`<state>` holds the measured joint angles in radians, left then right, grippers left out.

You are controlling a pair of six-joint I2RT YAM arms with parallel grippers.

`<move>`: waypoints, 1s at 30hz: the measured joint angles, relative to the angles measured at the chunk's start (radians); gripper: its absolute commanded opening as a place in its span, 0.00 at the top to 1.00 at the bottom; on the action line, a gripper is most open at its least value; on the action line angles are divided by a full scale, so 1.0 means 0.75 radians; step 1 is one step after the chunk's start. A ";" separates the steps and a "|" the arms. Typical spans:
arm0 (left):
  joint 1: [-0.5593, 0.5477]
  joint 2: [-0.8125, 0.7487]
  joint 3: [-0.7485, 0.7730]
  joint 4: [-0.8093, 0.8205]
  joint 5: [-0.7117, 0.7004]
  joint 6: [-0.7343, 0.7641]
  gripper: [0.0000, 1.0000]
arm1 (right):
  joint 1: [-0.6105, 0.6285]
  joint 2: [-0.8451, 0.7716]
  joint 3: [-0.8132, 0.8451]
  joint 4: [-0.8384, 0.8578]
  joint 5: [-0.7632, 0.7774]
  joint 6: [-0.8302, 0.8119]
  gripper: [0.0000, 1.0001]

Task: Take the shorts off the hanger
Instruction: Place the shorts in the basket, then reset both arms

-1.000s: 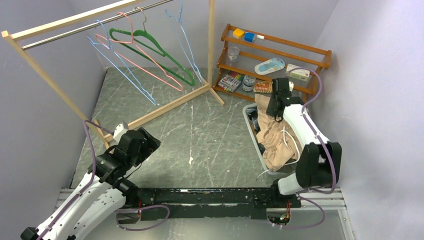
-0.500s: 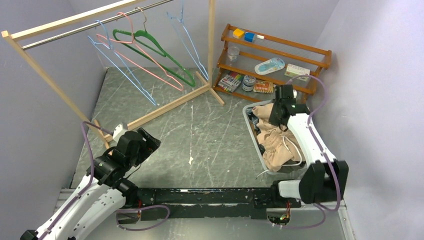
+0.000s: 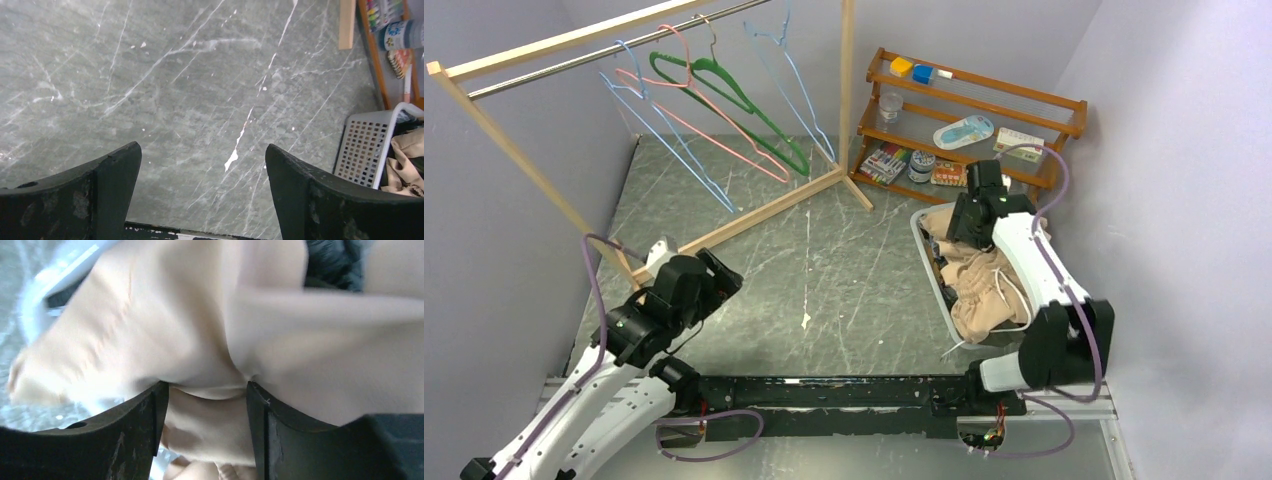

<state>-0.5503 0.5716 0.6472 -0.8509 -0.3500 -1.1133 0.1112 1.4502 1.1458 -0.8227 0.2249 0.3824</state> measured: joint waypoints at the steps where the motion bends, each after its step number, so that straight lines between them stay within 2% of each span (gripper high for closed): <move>1: 0.000 0.001 0.025 -0.014 -0.012 0.006 0.02 | -0.001 -0.049 0.002 0.001 0.002 -0.002 0.37; 3: 0.000 0.005 0.070 -0.037 -0.037 0.012 0.02 | -0.001 -0.146 0.018 0.003 0.001 -0.006 0.35; 6: 0.000 0.016 0.151 -0.097 -0.095 0.012 0.02 | -0.003 -0.280 0.079 0.031 -0.021 -0.010 0.23; 7: 0.000 0.020 0.182 -0.123 -0.117 0.011 0.03 | -0.003 -0.323 0.099 0.056 -0.035 -0.012 0.18; 12: 0.000 0.036 0.355 -0.238 -0.242 0.041 0.00 | -0.004 -0.519 0.094 0.261 -0.157 -0.028 0.09; 16: 0.000 0.063 0.528 -0.289 -0.367 0.135 0.00 | -0.004 -0.643 0.000 0.470 -0.283 -0.030 0.08; 20: 0.000 0.108 0.646 -0.278 -0.490 0.317 0.00 | -0.004 -0.672 -0.077 0.585 -0.360 -0.023 0.08; 30: 0.000 0.247 0.687 -0.156 -0.682 0.662 0.01 | -0.004 -0.684 -0.139 0.642 -0.493 -0.052 0.08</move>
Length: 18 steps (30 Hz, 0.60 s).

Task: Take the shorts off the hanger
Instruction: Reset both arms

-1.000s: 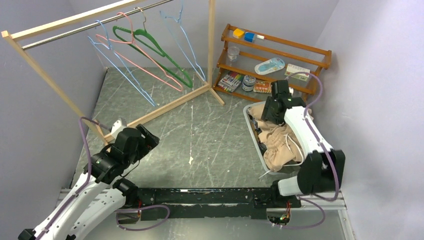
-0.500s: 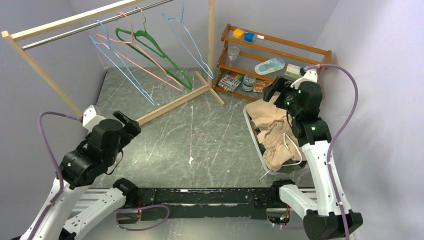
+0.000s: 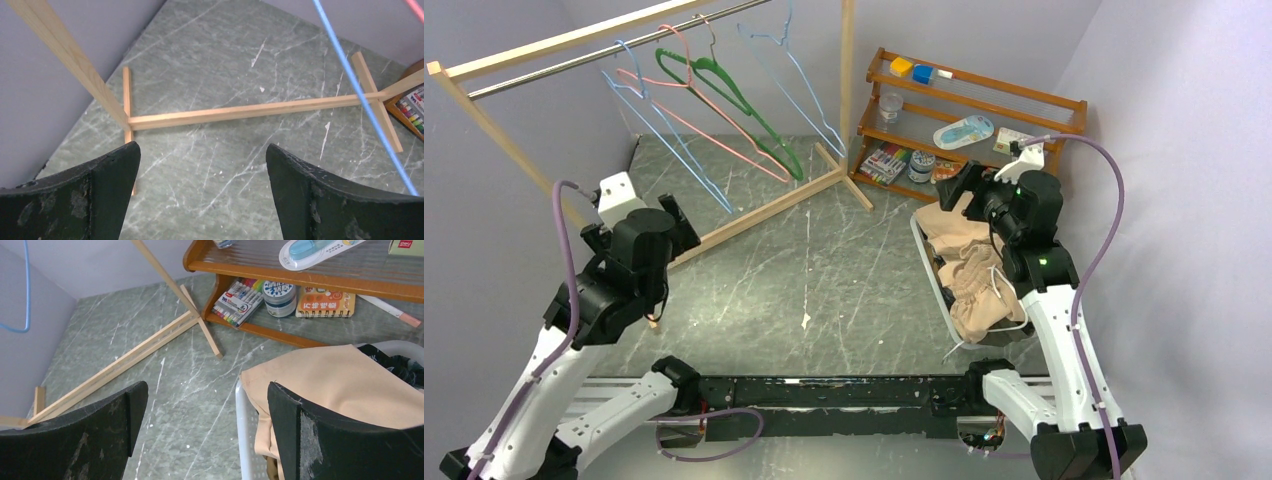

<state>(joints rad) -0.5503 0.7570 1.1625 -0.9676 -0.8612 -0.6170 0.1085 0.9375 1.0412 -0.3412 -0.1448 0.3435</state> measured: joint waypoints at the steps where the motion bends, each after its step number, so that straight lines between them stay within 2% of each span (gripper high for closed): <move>1: 0.000 0.013 0.016 0.013 -0.005 0.034 0.01 | 0.000 -0.001 0.000 0.001 -0.004 -0.004 0.08; 6: 0.000 0.065 0.120 0.022 -0.056 0.097 0.00 | 0.000 0.006 0.000 -0.001 -0.016 -0.020 0.08; 18: 0.001 0.090 0.202 -0.014 -0.075 0.136 0.01 | 0.000 0.052 0.000 -0.014 -0.055 -0.039 0.08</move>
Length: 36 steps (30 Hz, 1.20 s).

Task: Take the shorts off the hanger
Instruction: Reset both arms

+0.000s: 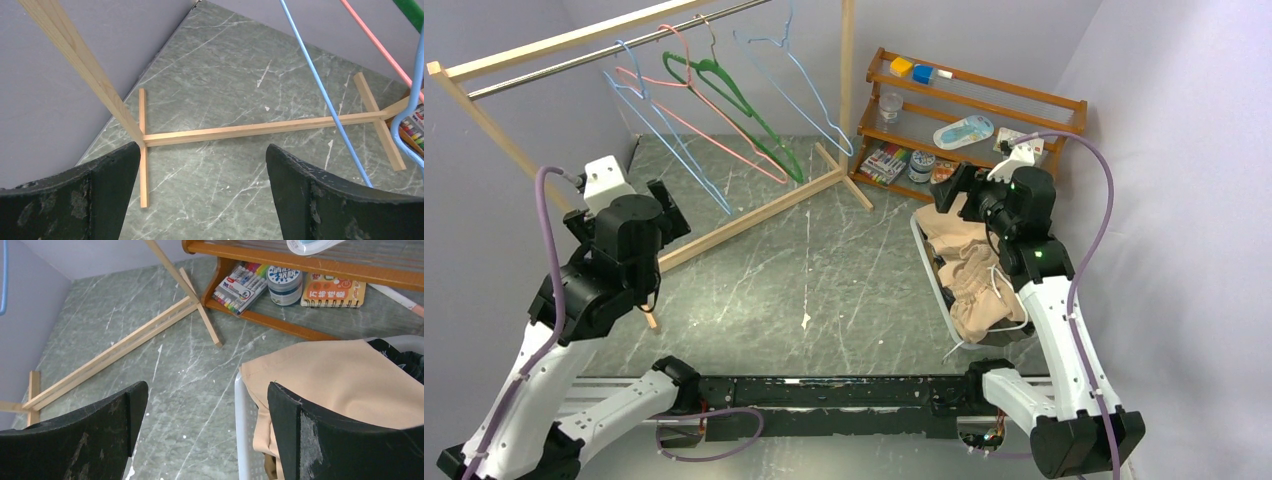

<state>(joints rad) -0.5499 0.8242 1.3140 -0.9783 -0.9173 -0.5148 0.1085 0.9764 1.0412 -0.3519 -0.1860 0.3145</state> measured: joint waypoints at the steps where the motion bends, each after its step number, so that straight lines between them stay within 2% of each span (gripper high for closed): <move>1: 0.003 0.006 0.004 -0.005 0.000 0.001 0.01 | 0.000 0.004 0.000 -0.003 -0.003 -0.003 0.08; 5: 0.070 0.089 0.050 -0.021 0.039 0.010 0.01 | 0.000 0.009 0.000 -0.018 -0.009 -0.007 0.08; 8: 0.212 0.146 0.051 -0.001 0.144 0.048 0.01 | 0.000 0.015 0.000 -0.026 -0.008 -0.009 0.08; 10: 0.371 0.186 0.051 0.030 0.271 0.098 0.01 | 0.000 0.026 0.000 -0.031 -0.009 -0.013 0.08; 15: 0.887 0.258 0.048 0.085 0.642 0.195 0.01 | 0.000 0.059 0.003 -0.052 -0.012 -0.023 0.08; 17: 1.009 0.248 0.035 0.111 0.745 0.215 0.01 | 0.000 0.066 0.003 -0.064 -0.012 -0.030 0.08; 20: 1.056 0.215 0.045 0.123 0.856 0.224 0.01 | 0.000 0.070 0.003 -0.080 -0.013 -0.034 0.08; 26: 1.059 0.173 0.124 0.127 1.005 0.224 0.01 | 0.000 0.072 0.025 -0.100 -0.015 -0.028 0.07; 29: 1.059 0.138 0.170 0.130 1.012 0.221 0.01 | 0.000 0.103 0.151 -0.162 0.001 -0.037 0.07; 31: 1.059 0.121 0.174 0.132 1.005 0.204 0.01 | 0.000 0.131 0.261 -0.183 0.028 -0.046 0.01; 36: 1.059 0.091 0.170 0.131 0.997 0.182 0.01 | 0.000 0.145 0.468 -0.207 0.106 -0.097 0.00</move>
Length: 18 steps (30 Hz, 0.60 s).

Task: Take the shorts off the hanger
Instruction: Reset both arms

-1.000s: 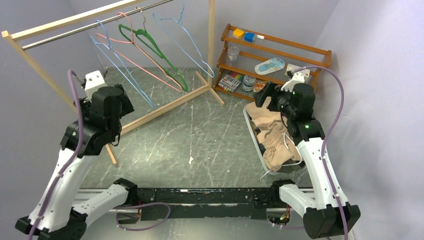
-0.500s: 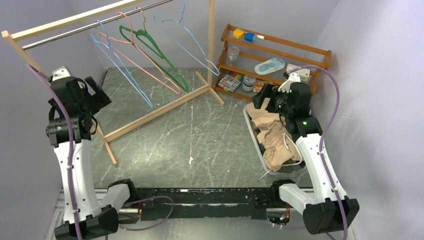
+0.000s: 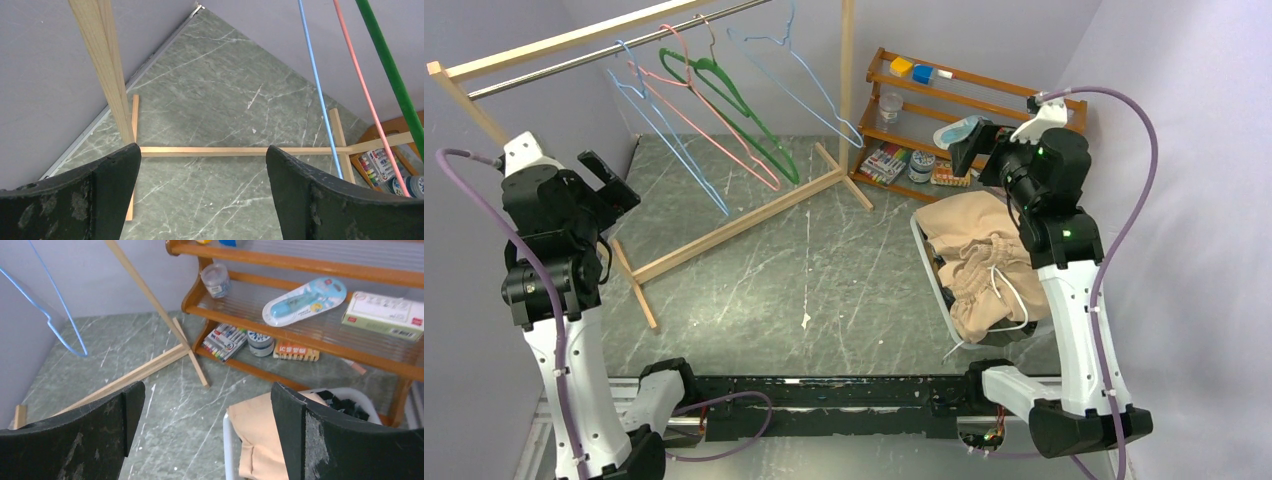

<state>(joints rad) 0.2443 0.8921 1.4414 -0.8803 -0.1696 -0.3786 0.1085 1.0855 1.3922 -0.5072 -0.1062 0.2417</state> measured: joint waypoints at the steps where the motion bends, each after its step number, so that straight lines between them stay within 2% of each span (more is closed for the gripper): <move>1: 0.000 -0.004 -0.005 0.001 0.000 -0.002 0.01 | 0.000 -0.002 0.025 -0.004 0.011 -0.015 0.00; 8: 0.000 -0.012 -0.037 -0.015 -0.003 -0.014 0.01 | 0.000 -0.028 0.067 -0.056 0.058 -0.062 0.00; 18: 0.000 -0.043 -0.044 -0.037 -0.001 -0.055 0.01 | 0.000 -0.085 0.041 -0.048 -0.058 -0.107 0.00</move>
<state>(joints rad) 0.2443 0.8600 1.4082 -0.9077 -0.1703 -0.4202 0.1085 1.0218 1.4227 -0.5434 -0.1501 0.1616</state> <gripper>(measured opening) 0.989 0.997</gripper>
